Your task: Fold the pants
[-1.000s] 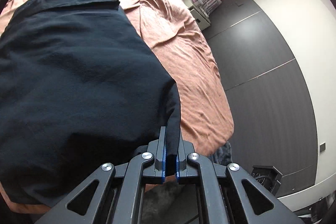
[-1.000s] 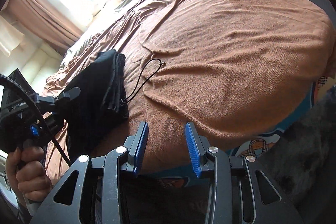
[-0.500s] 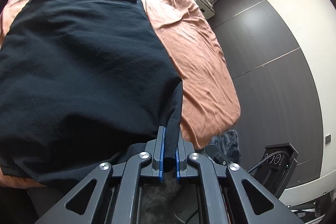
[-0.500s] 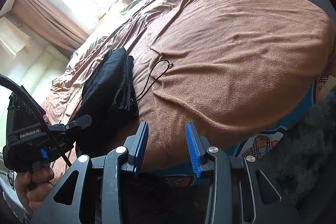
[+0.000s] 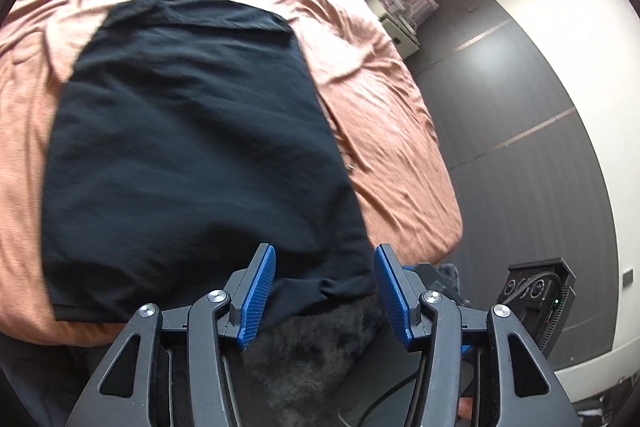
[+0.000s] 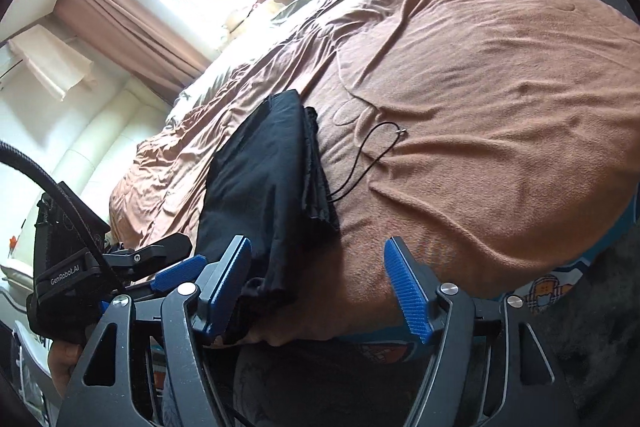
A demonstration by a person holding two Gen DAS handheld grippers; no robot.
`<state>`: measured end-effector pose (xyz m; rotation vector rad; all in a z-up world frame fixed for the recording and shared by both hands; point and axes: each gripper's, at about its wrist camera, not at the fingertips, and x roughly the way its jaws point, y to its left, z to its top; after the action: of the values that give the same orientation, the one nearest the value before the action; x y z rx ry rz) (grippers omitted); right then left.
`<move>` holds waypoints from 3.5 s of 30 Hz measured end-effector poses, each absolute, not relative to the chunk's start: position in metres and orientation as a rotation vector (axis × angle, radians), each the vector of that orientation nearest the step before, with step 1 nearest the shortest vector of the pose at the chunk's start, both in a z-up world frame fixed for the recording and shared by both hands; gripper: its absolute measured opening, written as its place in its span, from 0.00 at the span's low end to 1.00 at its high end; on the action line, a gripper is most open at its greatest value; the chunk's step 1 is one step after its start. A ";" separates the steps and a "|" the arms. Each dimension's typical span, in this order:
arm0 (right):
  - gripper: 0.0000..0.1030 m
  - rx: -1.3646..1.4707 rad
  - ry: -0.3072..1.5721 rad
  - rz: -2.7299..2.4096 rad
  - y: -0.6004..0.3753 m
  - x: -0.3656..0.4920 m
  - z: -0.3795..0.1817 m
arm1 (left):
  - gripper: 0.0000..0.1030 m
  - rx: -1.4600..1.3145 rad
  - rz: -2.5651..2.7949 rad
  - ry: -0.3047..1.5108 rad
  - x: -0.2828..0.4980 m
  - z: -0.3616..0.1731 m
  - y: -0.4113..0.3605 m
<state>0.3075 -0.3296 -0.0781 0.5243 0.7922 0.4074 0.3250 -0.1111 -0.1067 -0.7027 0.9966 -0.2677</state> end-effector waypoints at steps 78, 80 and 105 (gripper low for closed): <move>0.49 0.664 1.150 0.768 -0.289 0.539 -0.147 | 0.44 -0.896 -0.102 1.040 0.375 -0.182 0.054; 0.40 0.629 1.137 0.773 -0.288 0.536 -0.143 | 0.42 -0.902 -0.104 1.030 0.376 -0.180 0.054; 0.45 0.541 1.211 0.839 -0.264 0.569 -0.144 | 0.37 -0.978 -0.097 1.004 0.367 -0.189 0.056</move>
<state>0.5692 -0.2641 -0.1435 0.5410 1.2107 0.8386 0.3667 0.0561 -0.1887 -0.9779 1.0037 -0.0974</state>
